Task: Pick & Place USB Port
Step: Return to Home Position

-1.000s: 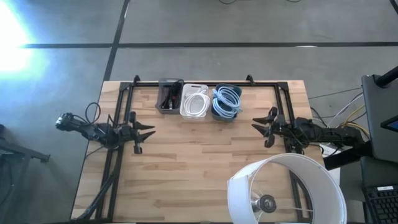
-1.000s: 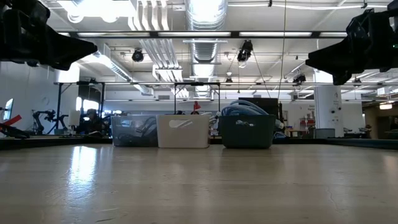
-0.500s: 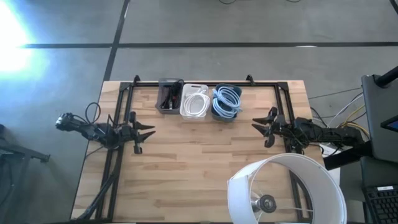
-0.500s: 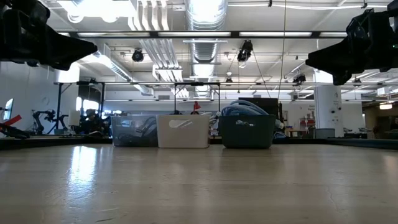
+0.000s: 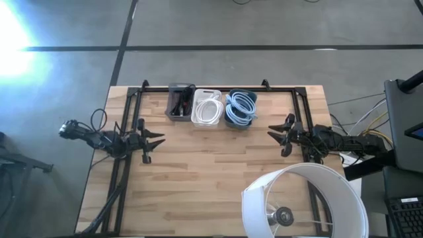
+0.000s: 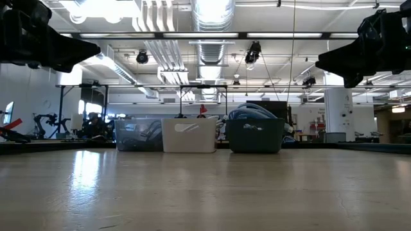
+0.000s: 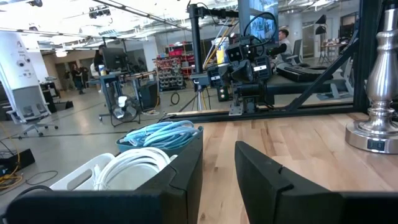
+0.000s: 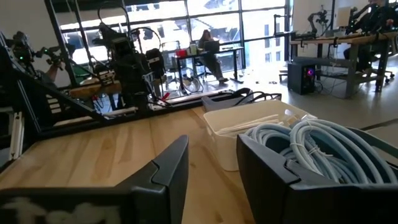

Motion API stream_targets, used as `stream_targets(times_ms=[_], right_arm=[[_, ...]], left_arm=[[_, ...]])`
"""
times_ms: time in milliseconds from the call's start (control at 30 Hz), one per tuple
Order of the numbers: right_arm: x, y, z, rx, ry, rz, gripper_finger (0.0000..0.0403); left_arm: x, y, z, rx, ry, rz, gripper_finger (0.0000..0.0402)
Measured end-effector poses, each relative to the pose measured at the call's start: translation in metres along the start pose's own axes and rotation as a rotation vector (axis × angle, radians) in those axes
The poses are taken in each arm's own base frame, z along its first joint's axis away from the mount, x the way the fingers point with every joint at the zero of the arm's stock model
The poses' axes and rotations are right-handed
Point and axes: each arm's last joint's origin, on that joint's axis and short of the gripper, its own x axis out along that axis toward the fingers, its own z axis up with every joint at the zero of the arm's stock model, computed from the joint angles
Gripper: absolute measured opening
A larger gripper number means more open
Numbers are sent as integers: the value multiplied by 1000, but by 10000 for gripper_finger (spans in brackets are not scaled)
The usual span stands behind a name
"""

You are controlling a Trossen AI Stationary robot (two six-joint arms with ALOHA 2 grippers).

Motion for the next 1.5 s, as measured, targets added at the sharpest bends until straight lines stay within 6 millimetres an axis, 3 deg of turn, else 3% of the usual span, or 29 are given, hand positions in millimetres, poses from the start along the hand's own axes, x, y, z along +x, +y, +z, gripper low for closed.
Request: stream_targets(times_ms=[500,1133,1500], right_arm=[[0,0,0,0,0,0,109],[0,0,0,-1,0,0,126],[0,0,0,-1,0,0,111]], left_arm=[[0,0,0,0,0,0,97],[0,0,0,0,0,0,97],[0,0,0,0,0,0,97]])
